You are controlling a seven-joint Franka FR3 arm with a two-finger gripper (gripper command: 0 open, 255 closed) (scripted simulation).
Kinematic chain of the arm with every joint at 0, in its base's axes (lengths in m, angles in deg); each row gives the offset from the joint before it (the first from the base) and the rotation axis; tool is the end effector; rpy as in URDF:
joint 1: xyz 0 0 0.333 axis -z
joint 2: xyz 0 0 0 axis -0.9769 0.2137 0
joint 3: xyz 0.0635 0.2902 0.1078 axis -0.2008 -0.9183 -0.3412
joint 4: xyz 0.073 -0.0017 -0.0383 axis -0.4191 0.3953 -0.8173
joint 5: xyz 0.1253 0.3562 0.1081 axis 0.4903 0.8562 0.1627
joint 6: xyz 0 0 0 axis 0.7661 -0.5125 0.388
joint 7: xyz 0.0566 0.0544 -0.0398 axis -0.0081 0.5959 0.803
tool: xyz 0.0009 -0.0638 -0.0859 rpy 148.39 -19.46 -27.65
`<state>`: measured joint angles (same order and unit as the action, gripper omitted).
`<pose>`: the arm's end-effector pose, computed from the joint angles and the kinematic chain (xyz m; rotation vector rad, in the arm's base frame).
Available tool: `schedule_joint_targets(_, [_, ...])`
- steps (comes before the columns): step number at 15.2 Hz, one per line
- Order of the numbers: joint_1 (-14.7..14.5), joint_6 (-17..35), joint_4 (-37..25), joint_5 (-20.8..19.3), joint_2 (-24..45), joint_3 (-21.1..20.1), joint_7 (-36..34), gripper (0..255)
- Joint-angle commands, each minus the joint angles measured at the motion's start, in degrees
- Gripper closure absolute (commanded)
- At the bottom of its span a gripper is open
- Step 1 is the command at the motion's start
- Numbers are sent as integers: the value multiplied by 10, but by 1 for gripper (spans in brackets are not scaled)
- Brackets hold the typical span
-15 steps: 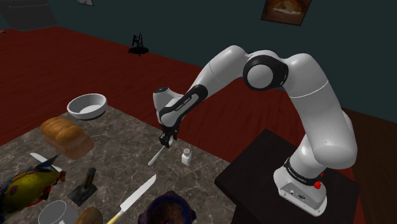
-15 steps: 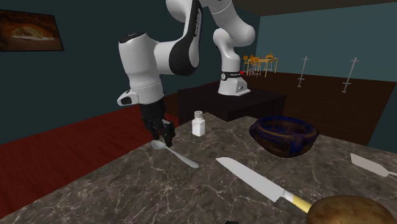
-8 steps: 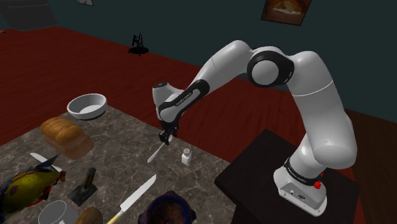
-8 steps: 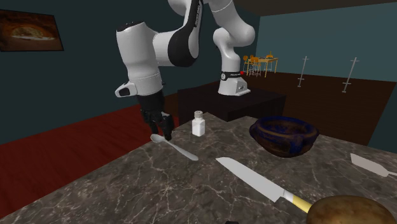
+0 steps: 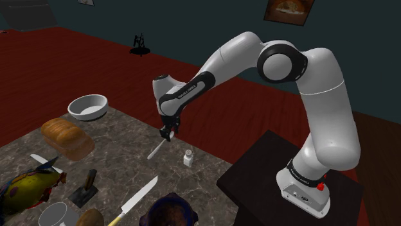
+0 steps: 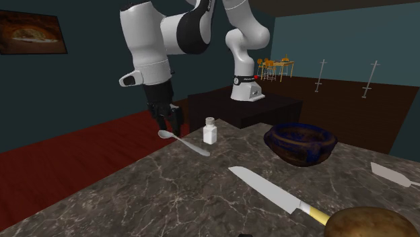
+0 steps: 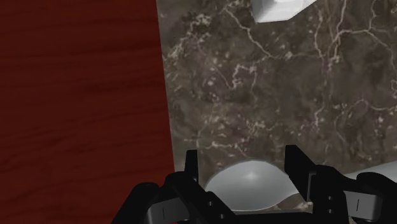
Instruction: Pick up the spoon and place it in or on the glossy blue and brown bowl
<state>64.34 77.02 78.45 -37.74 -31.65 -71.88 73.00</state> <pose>0.6004 0.2627 0.1936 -3.0873 -0.4299 0.2485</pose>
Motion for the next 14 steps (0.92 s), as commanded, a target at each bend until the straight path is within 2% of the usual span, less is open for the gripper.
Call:
schedule_joint_targets(1, [2,-10,1,2,-10,-1,1,255])
schedule_joint_targets(14, [8,-79,-7,14,-73,-10,5,255])
